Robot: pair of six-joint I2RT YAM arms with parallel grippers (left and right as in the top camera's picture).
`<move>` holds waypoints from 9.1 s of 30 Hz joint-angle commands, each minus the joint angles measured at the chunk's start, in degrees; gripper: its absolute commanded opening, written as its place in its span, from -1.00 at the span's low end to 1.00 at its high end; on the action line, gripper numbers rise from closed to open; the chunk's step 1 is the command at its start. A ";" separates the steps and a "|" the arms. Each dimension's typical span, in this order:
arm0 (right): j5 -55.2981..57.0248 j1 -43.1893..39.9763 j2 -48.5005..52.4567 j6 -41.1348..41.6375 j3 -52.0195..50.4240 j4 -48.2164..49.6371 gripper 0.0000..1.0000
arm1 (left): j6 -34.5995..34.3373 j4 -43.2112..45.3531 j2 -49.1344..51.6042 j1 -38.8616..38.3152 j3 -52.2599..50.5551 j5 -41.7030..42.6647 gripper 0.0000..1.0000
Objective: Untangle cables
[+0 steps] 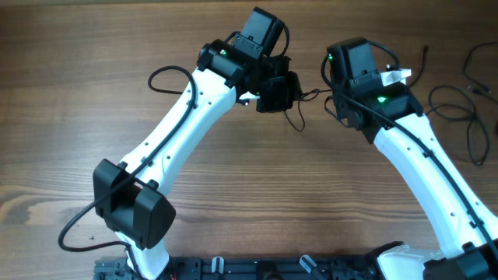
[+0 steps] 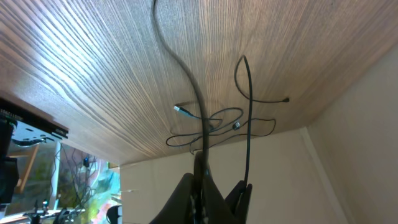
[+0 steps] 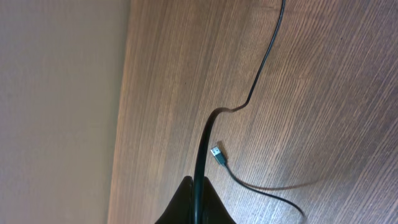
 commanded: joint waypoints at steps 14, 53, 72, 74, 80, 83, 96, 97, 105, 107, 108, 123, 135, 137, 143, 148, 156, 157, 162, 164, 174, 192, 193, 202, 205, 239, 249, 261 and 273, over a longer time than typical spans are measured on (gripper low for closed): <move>0.26 -0.17 1.09 -4.63 0.26 0.50 0.60 | 18.49 2.45 0.31 0.70 -0.02 -8.04 -0.92; -47.10 1.18 1.09 -15.80 0.15 13.27 -0.07 | 30.27 0.17 0.20 13.90 0.04 -5.75 -0.92; -39.69 1.77 4.17 -9.84 0.11 15.52 -0.36 | 31.61 -2.05 -0.55 12.17 0.02 0.59 -0.92; -39.71 1.77 4.17 -10.84 0.11 16.65 -0.36 | 31.61 -2.05 -0.55 11.65 0.02 0.52 -0.92; -39.91 1.77 4.17 -10.93 0.11 16.70 -0.92 | 31.58 -1.77 -0.55 10.93 0.04 0.55 -0.92; -39.87 2.29 4.17 -10.93 0.11 16.72 -0.92 | 31.58 -1.77 -0.55 10.93 0.02 0.57 -0.92; -38.80 2.89 4.20 -12.39 0.11 16.72 -0.69 | 31.58 -1.77 -0.55 10.93 0.02 0.61 -0.92; -38.82 2.89 4.20 -12.41 0.11 16.68 -0.67 | 31.58 -1.77 -0.55 10.93 0.04 0.59 -0.92; -38.38 3.21 4.20 -12.72 0.11 16.65 -0.77 | 31.58 -1.77 -0.55 10.93 0.02 0.61 -0.92; -38.40 3.21 4.20 -13.16 0.11 16.65 -0.78 | 31.58 -1.77 -0.55 10.93 0.02 0.59 -0.92; -38.40 3.21 4.20 -13.70 0.11 16.65 -0.78 | 31.58 -1.77 -0.55 10.93 0.02 0.61 -0.92; -38.40 3.26 4.20 -13.86 0.11 16.22 -0.54 | 31.61 -1.79 -0.55 10.93 0.02 0.61 -0.92; -38.38 3.28 4.20 -13.90 0.11 15.15 -0.56 | 31.61 -1.79 -0.55 10.93 0.02 0.59 -0.92; -38.42 3.28 4.20 -13.92 0.11 14.93 -0.56 | 31.61 -1.79 -0.55 10.93 0.02 0.57 -0.92; -36.74 4.70 4.20 -14.97 0.11 14.86 -0.58 | 31.61 -1.77 -0.55 10.93 0.02 0.59 -0.92; -35.52 4.76 4.20 -15.02 0.11 15.04 -0.63 | 31.65 -1.81 -0.55 10.93 0.02 0.59 -0.92; -34.36 4.87 6.14 -15.45 0.11 15.02 -0.91 | 31.65 -1.81 -0.57 10.93 0.02 0.61 -0.92; -34.36 4.98 6.58 -15.63 0.11 15.06 -0.92 | 31.82 -1.81 -0.55 10.93 0.02 0.59 -0.92; -34.60 5.14 7.65 -21.35 0.11 18.97 -0.92 | 35.08 -2.29 -1.27 11.72 0.04 0.28 -0.92; -34.53 4.94 7.06 -24.85 0.15 22.58 -0.92 | 37.77 -4.42 -2.69 13.51 0.02 -1.86 -0.92; -35.63 0.13 2.32 -30.42 0.17 22.16 -0.92 | 46.77 -17.22 -11.41 28.33 0.02 -6.45 -0.92; -35.58 8.26 4.33 -14.86 0.15 22.99 -0.51 | 23.67 -10.67 -11.15 16.02 0.02 -15.67 -0.92; -35.43 8.50 4.46 -14.88 0.15 23.15 -0.50 | 23.54 -10.60 -11.15 15.28 0.02 -16.98 -0.92; -35.36 10.29 4.94 -12.11 0.15 23.02 -0.42 | 22.18 -11.08 -11.15 12.02 0.02 -22.53 -0.92; -34.34 10.64 4.96 -11.47 0.15 23.10 -0.42 | 20.96 -11.10 -11.15 11.10 0.02 -24.98 -0.92; -43.19 10.75 9.18 2.36 0.15 32.35 -0.58 | 19.54 -11.10 -11.04 7.02 0.02 -33.44 -0.92; -43.21 10.75 9.18 2.80 0.15 32.13 -0.57 | 19.98 -10.64 -11.04 9.35 0.02 -33.51 -0.92; -46.62 11.04 9.18 9.64 0.15 32.15 -0.57 | 19.93 -9.14 -11.04 10.29 0.02 -33.48 -0.92; -47.21 11.04 9.22 21.03 0.15 32.15 -0.53 | 19.98 -9.25 -11.04 10.27 0.02 -33.31 -0.92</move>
